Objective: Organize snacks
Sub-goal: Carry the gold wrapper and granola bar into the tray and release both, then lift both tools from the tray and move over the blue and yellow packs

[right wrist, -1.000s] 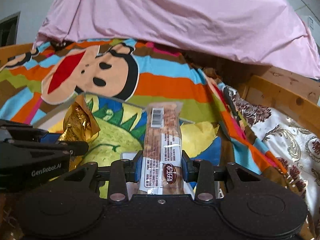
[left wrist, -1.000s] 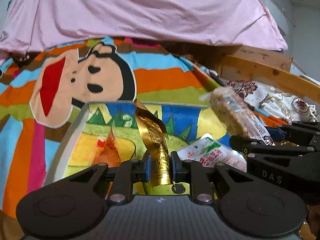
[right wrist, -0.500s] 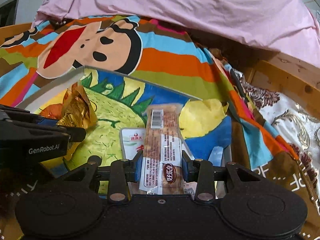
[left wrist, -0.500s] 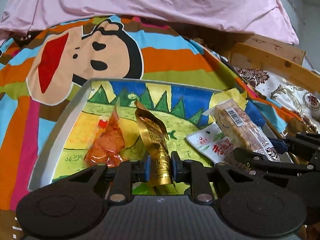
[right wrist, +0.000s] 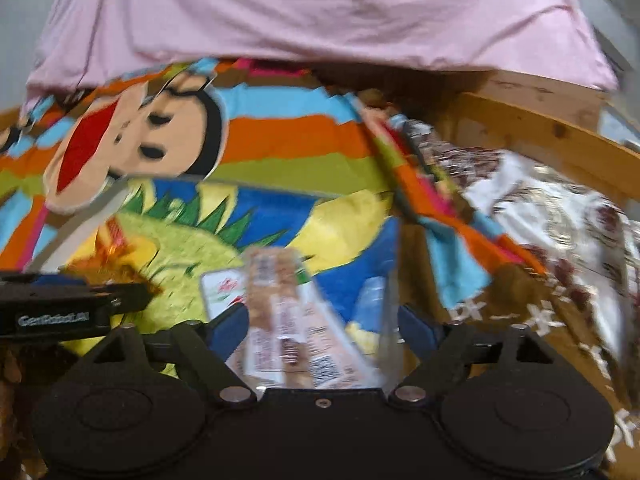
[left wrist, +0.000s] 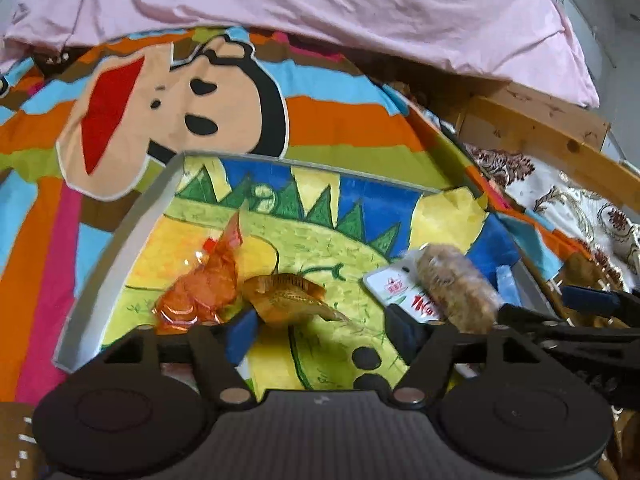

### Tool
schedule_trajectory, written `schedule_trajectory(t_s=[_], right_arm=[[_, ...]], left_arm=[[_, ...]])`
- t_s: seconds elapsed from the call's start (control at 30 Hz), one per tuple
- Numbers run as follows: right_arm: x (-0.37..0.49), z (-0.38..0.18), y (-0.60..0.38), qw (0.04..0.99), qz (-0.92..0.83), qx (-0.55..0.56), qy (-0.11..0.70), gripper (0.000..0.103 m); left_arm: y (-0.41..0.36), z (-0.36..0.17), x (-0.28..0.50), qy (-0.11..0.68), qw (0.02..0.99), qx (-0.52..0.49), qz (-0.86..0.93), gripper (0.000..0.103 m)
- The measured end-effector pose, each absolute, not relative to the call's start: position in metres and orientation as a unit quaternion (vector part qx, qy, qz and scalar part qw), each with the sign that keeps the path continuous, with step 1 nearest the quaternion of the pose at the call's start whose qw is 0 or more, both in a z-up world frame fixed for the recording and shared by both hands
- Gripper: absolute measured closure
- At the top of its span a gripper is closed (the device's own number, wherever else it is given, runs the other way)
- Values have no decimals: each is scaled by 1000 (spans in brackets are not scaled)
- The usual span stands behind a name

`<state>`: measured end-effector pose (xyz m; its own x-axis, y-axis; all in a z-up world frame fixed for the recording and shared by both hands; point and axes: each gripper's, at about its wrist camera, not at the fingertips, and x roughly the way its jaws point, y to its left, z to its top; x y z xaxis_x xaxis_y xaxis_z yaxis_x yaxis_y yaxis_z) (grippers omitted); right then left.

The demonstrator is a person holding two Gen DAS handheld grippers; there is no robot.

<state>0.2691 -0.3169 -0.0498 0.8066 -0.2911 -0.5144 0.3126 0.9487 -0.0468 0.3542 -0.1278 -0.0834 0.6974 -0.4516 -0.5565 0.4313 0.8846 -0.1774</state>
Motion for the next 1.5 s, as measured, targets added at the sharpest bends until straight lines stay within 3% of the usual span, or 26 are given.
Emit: schedule_trajectory(t_s=[0.07, 0.4, 0.7, 1.0, 1.5], right_arm=[[257, -37, -321, 954, -166, 36, 246, 13], [183, 26, -312, 980, -152, 52, 116, 1], [107, 53, -296, 989, -128, 48, 59, 1], [31, 58, -276, 992, -106, 51, 49, 1], [-44, 52, -229, 996, -51, 29, 71, 1]], left_arm=[[-126, -73, 347, 293, 927, -18, -233, 16], [-105, 0, 286, 206, 953, -28, -222, 1], [-76, 46, 214, 137, 973, -40, -182, 1], [-42, 51, 140, 110, 982, -34, -153, 1], [-4, 32, 51, 144, 981, -5, -131, 1]])
